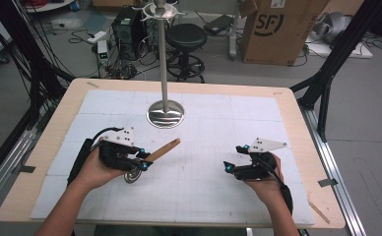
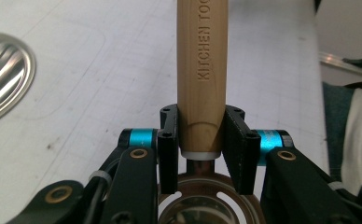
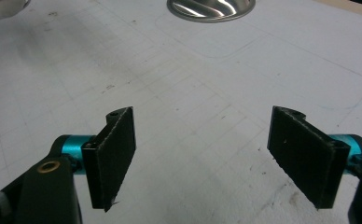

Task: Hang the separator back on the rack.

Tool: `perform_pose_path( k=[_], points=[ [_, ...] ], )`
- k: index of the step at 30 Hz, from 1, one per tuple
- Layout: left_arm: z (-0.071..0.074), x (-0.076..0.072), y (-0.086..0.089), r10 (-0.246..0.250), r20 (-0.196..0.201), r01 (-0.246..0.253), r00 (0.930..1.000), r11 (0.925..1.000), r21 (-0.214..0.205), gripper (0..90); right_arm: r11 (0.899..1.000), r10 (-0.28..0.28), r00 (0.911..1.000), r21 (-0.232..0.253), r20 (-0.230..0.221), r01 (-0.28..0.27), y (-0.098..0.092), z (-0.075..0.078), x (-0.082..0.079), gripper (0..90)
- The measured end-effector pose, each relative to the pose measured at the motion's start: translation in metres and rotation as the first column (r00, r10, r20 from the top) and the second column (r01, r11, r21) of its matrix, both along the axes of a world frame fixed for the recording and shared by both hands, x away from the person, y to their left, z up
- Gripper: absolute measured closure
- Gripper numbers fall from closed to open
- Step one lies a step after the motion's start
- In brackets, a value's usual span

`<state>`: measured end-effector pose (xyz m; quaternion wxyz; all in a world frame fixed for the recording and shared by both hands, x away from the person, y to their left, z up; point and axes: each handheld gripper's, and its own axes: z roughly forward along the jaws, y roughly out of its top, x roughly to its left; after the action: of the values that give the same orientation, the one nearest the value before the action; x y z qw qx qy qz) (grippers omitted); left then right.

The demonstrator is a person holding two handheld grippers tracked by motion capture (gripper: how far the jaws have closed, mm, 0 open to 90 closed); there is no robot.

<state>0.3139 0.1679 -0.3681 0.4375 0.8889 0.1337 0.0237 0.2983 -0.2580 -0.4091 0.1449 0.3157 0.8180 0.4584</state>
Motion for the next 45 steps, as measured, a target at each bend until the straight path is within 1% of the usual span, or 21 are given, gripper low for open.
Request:
perform_pose_path(
  k=[1, 2, 4, 7, 8, 11, 14, 16, 18, 20, 21, 24, 25, 26, 31, 33, 37, 40, 42, 44, 45],
  points=[
    [0.002, 0.0, 0.0, 0.001, 0.011, -0.001, 0.9999, 1.0, -0.004, 69.1, 1.0, -0.001, 1.0, 0.0, -0.001, 0.001, 0.0, 0.0, 0.0, 22.4],
    [0.004, 0.0, 0.0, -0.004, 0.006, 0.004, 1.0, 1.0, -0.008, 69.1, 1.0, 0.0, 1.0, 0.0, 0.0, 0.0, 0.0, 0.0, 0.0, 22.4],
    [0.009, 0.001, -0.002, -0.015, 0.019, 0.015, 0.9997, 0.9998, -0.014, 69.0, 1.0, -0.001, 1.0, 0.0, -0.001, 0.001, 0.0, 0.0, 0.0, 22.4],
    [0.012, 0.001, -0.003, -0.018, 0.028, 0.018, 0.9995, 0.9997, -0.015, 69.0, 1.0, 0.0, 1.0, 0.0, 0.0, 0.0, 0.0, 0.0, 0.0, 22.4],
    [0.014, 0.002, -0.002, -0.021, 0.024, 0.021, 0.9995, 0.9997, -0.01, 69.0, 1.0, 0.0, 1.0, 0.002, -0.001, 0.0, 0.0, 0.0, 0.0, 22.4],
    [0.023, 0.006, 0.002, -0.006, 0.041, 0.006, 0.9992, 1.0, 0.0, 69.0, 1.0, -0.001, 1.0, 0.003, -0.002, 0.001, 0.0, 0.0, 0.0, 22.4],
    [0.034, 0.008, 0.01, 0.019, 0.049, -0.017, 0.9986, 0.9989, -0.045, 69.0, 1.0, -0.002, 1.0, 0.004, -0.004, 0.002, -0.001, 0.0, 0.0, 22.4],
    [0.043, 0.01, 0.016, 0.06, 0.066, -0.055, 0.996, 0.9951, -0.082, 69.0, 1.0, -0.002, 1.0, 0.004, -0.006, 0.002, -0.001, 0.0, 0.0, 22.4],
    [0.047, 0.011, 0.019, 0.071, 0.073, -0.065, 0.9948, 0.994, -0.088, 69.0, 1.0, -0.001, 1.0, 0.005, -0.005, 0.001, -0.001, 0.0, 0.001, 22.4],
    [0.053, 0.012, 0.023, 0.098, 0.086, -0.088, 0.9915, 0.9899, -0.111, 69.0, 1.0, 0.001, 1.0, 0.002, -0.005, -0.001, 0.0, 0.0, 0.001, 22.4],
    [0.056, 0.013, 0.024, 0.107, 0.082, -0.096, 0.9909, 0.9872, -0.128, 69.0, 1.0, 0.001, 1.0, 0.003, -0.004, -0.001, 0.0, 0.0, 0.001, 22.4],
    [0.063, 0.015, 0.03, 0.134, 0.097, -0.118, 0.9862, 0.9813, -0.152, 69.0, 1.0, 0.001, 1.0, 0.004, -0.002, -0.001, -0.001, 0.0, 0.001, 22.4],
    [0.065, 0.016, 0.032, 0.142, 0.107, -0.125, 0.9841, 0.9805, -0.151, 69.0, 1.0, 0.0, 1.0, 0.004, -0.004, 0.0, -0.001, 0.0, 0.001, 22.4],
    [0.067, 0.016, 0.033, 0.154, 0.11, -0.135, 0.9819, 0.9773, -0.163, 69.0, 1.0, 0.001, 1.0, 0.005, -0.003, -0.001, -0.001, 0.0, 0.001, 22.4],
    [0.081, 0.019, 0.038, 0.189, 0.131, -0.16, 0.9731, 0.9658, -0.204, 69.0, 1.0, 0.002, 1.0, 0.005, -0.004, -0.002, 0.0, -0.001, 0.002, 22.4],
    [0.087, 0.022, 0.039, 0.197, 0.135, -0.164, 0.971, 0.9613, -0.221, 69.0, 1.0, 0.003, 1.0, 0.003, -0.005, -0.003, 0.0, -0.001, 0.002, 22.4],
    [0.098, 0.027, 0.042, 0.2, 0.144, -0.16, 0.9693, 0.9561, -0.245, 69.0, 1.0, 0.006, 1.0, 0.005, -0.002, -0.006, -0.001, -0.001, 0.002, 22.4],
    [0.106, 0.031, 0.042, 0.201, 0.15, -0.162, 0.968, 0.9569, -0.241, 69.0, 1.0, 0.003, 1.0, 0.005, -0.004, -0.003, -0.001, -0.001, 0.002, 22.4],
    [0.11, 0.034, 0.043, 0.203, 0.148, -0.162, 0.968, 0.9552, -0.247, 69.0, 1.0, 0.004, 1.0, 0.007, -0.004, -0.004, -0.001, -0.001, 0.002, 22.4],
    [0.116, 0.037, 0.043, 0.203, 0.157, -0.164, 0.9666, 0.9592, -0.23, 69.0, 1.0, 0.003, 1.0, 0.007, -0.004, -0.003, -0.001, 0.0, 0.001, 22.4],
    [0.118, 0.038, 0.044, 0.202, 0.156, -0.162, 0.9669, 0.9584, -0.235, 69.0, 1.0, 0.003, 1.0, 0.007, -0.004, -0.003, -0.001, 0.0, 0.001, 22.4]
  ],
)
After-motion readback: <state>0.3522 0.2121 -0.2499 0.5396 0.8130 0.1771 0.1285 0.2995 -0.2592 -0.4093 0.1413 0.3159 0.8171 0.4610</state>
